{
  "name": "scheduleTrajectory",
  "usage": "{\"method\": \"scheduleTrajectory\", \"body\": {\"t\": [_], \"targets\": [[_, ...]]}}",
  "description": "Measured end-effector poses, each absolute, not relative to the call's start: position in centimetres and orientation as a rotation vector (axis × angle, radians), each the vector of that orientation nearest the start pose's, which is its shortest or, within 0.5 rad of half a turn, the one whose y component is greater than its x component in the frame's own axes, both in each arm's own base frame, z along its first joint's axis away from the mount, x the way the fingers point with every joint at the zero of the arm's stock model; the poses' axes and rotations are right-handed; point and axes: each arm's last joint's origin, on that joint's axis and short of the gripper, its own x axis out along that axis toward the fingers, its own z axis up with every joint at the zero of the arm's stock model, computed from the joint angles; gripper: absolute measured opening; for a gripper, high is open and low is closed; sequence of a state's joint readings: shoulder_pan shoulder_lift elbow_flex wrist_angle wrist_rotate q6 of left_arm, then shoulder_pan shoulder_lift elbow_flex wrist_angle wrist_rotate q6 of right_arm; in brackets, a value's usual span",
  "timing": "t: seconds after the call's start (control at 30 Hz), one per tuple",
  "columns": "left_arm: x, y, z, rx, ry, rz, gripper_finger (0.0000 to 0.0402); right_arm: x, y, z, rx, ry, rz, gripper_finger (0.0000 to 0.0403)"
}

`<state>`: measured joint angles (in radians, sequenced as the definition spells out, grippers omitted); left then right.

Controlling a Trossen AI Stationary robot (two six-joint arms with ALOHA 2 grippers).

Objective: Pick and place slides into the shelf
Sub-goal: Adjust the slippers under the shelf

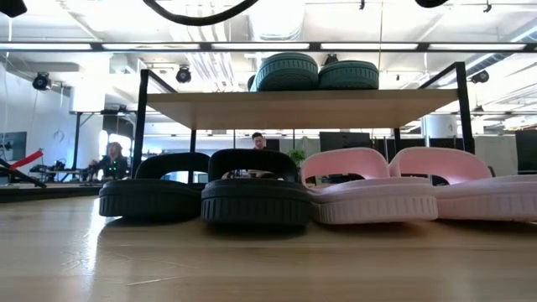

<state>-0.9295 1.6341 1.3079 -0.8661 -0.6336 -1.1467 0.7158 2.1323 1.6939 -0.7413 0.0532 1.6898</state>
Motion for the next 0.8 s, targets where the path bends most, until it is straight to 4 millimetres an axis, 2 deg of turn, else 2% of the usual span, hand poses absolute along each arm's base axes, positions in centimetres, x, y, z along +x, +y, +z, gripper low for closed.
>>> {"method": "scheduleTrajectory", "body": {"t": [0.17, 0.3, 0.6, 0.8], "targets": [[20.7, -24.7, 26.0, -0.231, 0.829, 0.238, 0.0235, 33.2, 28.7, 18.6, 0.996, 1.221, -0.542, 0.0028], [20.7, -24.6, 26.0, -0.226, 0.832, 0.243, 0.0235, 33.0, 27.7, 18.3, 0.943, 1.194, -0.652, 0.0028], [20.9, -24.3, 25.9, -0.22, 0.834, 0.251, 0.0235, 35.3, 24.1, 17.8, 0.874, 1.189, -0.657, 0.0028], [21.0, -24.3, 25.9, -0.22, 0.835, 0.254, 0.0235, 36.3, 21.2, 16.8, 0.816, 1.169, -0.736, 0.0028]]}}
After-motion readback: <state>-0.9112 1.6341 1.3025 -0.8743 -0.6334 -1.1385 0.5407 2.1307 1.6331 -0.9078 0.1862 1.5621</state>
